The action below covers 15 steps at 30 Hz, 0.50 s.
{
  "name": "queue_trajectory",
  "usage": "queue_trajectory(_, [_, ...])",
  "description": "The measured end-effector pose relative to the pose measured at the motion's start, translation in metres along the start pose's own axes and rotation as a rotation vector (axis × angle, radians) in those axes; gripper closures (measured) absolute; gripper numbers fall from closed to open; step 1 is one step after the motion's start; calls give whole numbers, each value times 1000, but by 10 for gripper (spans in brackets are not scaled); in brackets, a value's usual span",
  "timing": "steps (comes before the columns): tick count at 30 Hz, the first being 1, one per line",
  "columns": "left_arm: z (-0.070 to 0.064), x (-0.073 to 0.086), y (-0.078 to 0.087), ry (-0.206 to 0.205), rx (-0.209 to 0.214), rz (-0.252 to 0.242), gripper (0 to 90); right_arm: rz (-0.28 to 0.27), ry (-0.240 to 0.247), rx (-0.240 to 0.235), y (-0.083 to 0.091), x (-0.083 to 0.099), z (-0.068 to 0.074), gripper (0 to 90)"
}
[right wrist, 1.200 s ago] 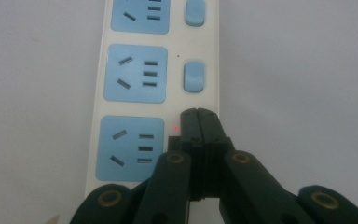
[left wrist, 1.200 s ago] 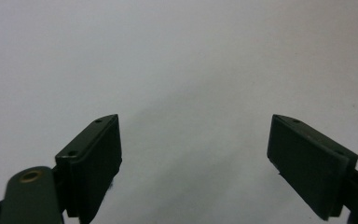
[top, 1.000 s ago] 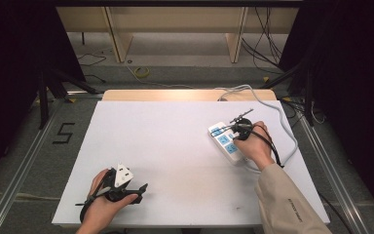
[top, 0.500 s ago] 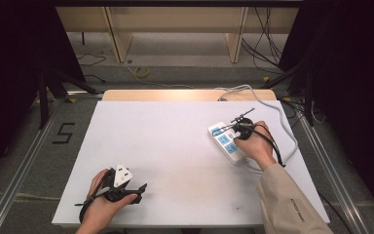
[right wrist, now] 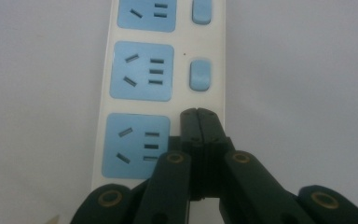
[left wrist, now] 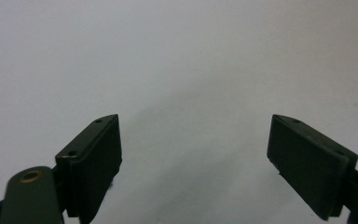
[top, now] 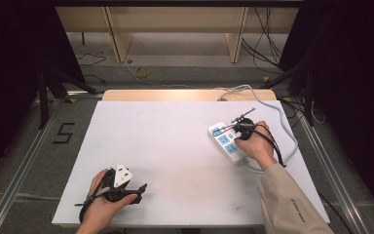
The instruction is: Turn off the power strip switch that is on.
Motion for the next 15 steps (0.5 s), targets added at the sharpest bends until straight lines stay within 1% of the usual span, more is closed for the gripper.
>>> queue_trajectory(3, [0, 0, 0, 0, 0, 0, 175, 1, -2, 6, 0, 0, 0, 900])
queue_trajectory(8, [-1, 0, 0, 1, 1, 0, 175, 1, -12, -2, -1, 0, 0, 900])
queue_trajectory(11, [-1, 0, 0, 2, 0, -1, 175, -7, -15, -3, -2, 0, 0, 900])
queue_trajectory(12, [-1, 0, 0, 0, 0, 0, 175, -4, -5, 1, -2, 0, 0, 900])
queue_trajectory(15, [-1, 0, 0, 1, 0, 1, 175, -16, -11, 1, -3, -1, 2, 900])
Point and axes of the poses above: each handheld gripper's, and its own axes: y roughly backward along the jaws, x roughly out of its underside, z roughly to its left, the point moved 3 cm from there along -y, roughly forward along the jaws, and after that the axes turned 6 degrees about z, right-handed, at the moved point
